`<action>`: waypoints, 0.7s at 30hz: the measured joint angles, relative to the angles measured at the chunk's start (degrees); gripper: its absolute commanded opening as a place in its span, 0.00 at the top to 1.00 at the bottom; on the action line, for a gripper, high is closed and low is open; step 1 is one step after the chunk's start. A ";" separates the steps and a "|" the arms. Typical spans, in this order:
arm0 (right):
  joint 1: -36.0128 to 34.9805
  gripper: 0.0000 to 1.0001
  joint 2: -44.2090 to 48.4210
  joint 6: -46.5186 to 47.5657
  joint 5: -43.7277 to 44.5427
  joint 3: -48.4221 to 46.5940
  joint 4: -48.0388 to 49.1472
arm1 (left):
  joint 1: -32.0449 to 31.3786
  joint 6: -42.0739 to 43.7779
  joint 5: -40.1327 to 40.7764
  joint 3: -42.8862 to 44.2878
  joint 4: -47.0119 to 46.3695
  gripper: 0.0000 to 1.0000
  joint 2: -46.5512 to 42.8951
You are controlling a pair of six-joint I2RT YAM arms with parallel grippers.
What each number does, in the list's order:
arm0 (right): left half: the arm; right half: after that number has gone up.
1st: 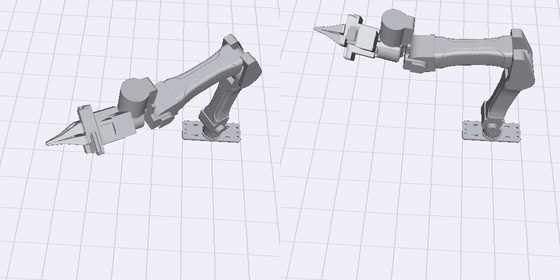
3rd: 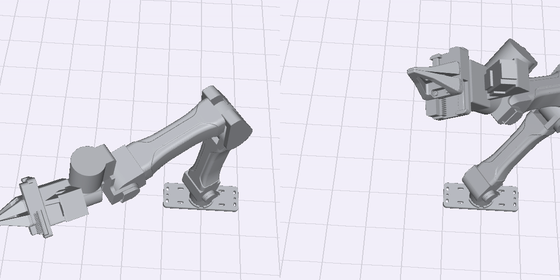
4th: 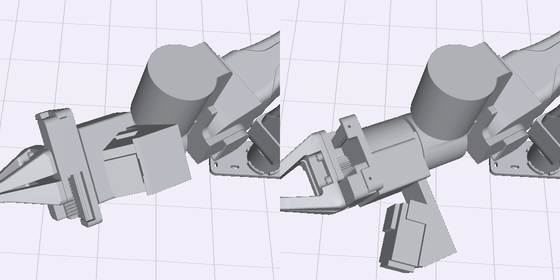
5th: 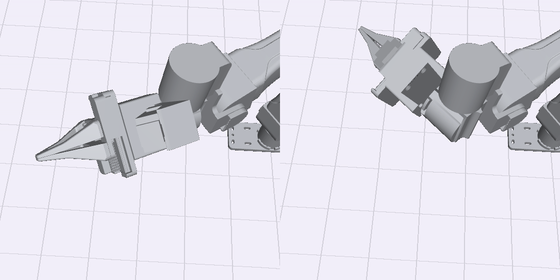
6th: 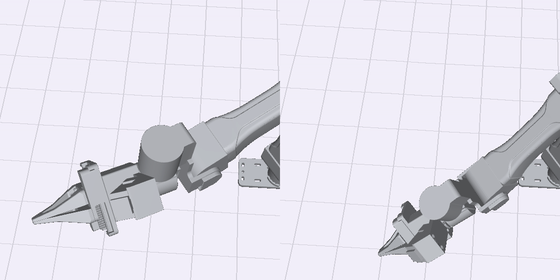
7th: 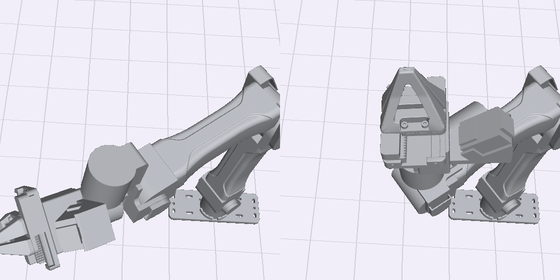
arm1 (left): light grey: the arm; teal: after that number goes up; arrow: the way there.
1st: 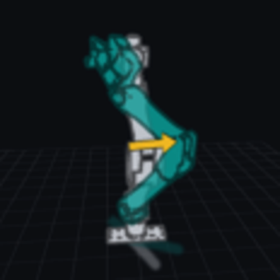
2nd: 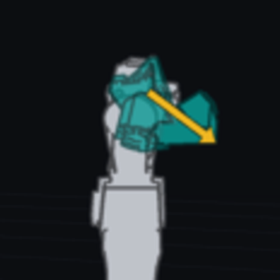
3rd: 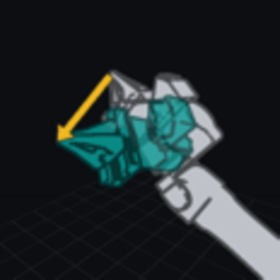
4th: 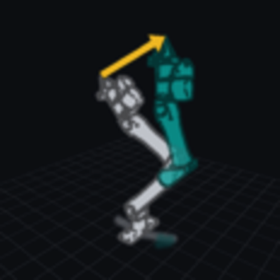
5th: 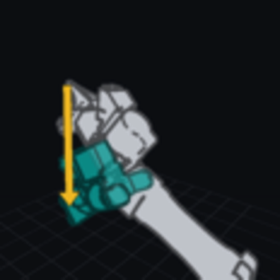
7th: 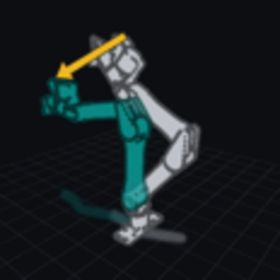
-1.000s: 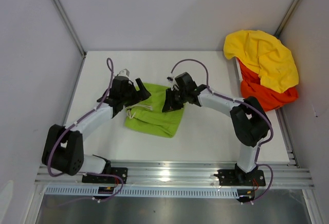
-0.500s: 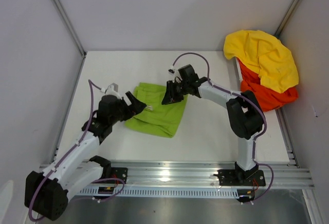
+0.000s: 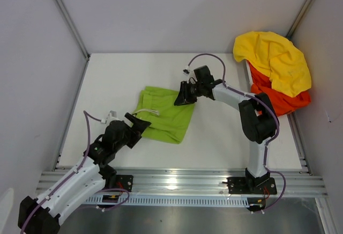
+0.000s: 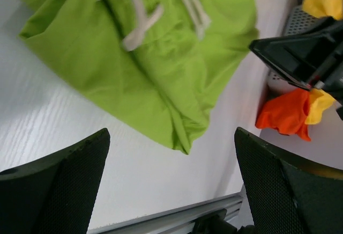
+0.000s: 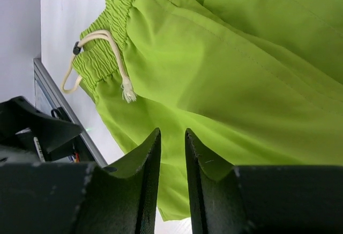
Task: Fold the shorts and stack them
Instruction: Fold the shorts, then neatly place the folded shorts to the corner
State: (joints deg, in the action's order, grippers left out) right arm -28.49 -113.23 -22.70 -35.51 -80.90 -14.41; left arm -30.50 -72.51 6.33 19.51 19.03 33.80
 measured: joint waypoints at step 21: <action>2.54 0.74 6.97 -0.83 -1.14 6.29 2.62 | -4.00 -14.88 12.17 -5.14 -13.86 0.01 16.55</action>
State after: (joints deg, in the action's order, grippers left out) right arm -25.96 -106.26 -23.53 -36.64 -74.61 -11.79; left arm -34.50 -87.39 18.50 14.37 5.17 50.35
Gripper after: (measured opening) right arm 0.265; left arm 0.990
